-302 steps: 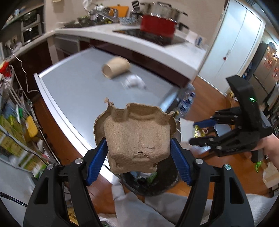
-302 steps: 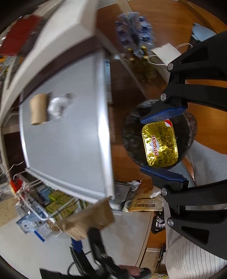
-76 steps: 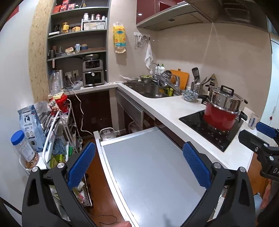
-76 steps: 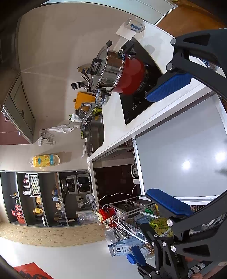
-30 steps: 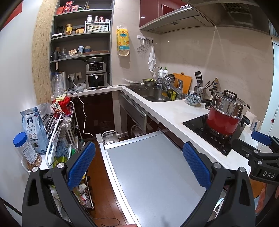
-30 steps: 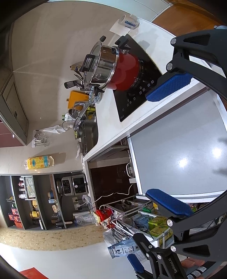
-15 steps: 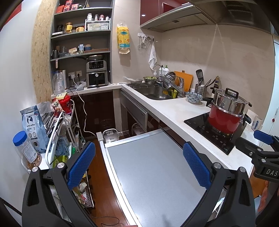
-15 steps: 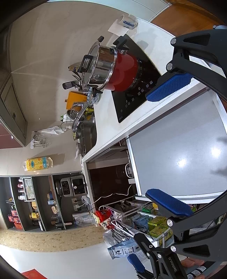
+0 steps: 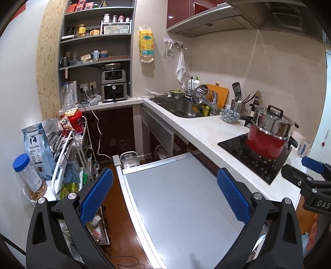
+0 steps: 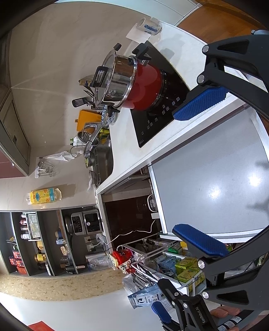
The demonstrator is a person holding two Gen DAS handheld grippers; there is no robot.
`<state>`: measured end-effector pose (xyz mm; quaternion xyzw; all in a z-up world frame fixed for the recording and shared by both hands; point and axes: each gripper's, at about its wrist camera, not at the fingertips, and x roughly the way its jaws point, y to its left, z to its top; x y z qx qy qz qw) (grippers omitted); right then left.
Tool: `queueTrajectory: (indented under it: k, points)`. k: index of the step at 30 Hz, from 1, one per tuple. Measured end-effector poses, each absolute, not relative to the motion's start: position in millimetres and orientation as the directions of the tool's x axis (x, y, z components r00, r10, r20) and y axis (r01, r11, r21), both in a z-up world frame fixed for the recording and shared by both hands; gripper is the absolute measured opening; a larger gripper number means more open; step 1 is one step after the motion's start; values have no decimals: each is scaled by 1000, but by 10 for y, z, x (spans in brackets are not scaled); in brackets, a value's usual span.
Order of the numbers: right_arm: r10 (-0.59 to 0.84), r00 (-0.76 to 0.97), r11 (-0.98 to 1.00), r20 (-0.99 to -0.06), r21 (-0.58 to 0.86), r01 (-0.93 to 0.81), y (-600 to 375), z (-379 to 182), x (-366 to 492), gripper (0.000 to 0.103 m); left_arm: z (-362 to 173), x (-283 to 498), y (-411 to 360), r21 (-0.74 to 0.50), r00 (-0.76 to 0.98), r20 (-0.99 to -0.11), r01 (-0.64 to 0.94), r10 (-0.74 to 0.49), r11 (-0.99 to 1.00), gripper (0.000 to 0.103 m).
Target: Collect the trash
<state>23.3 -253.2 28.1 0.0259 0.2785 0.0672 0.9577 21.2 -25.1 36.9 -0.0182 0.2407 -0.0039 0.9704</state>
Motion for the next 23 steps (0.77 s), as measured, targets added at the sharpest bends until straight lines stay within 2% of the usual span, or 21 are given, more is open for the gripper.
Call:
queueTrajectory:
  k: [14, 23]
  points:
    - [152, 830, 988, -537, 93, -120, -2500, 263, 251, 99, 412, 210, -243, -17, 900, -434, -43, 31, 999, 101]
    - [152, 827, 988, -542, 99, -116, -2490, 239, 277, 99, 350, 299, -231, -39, 870, -493, -22, 0, 999, 101]
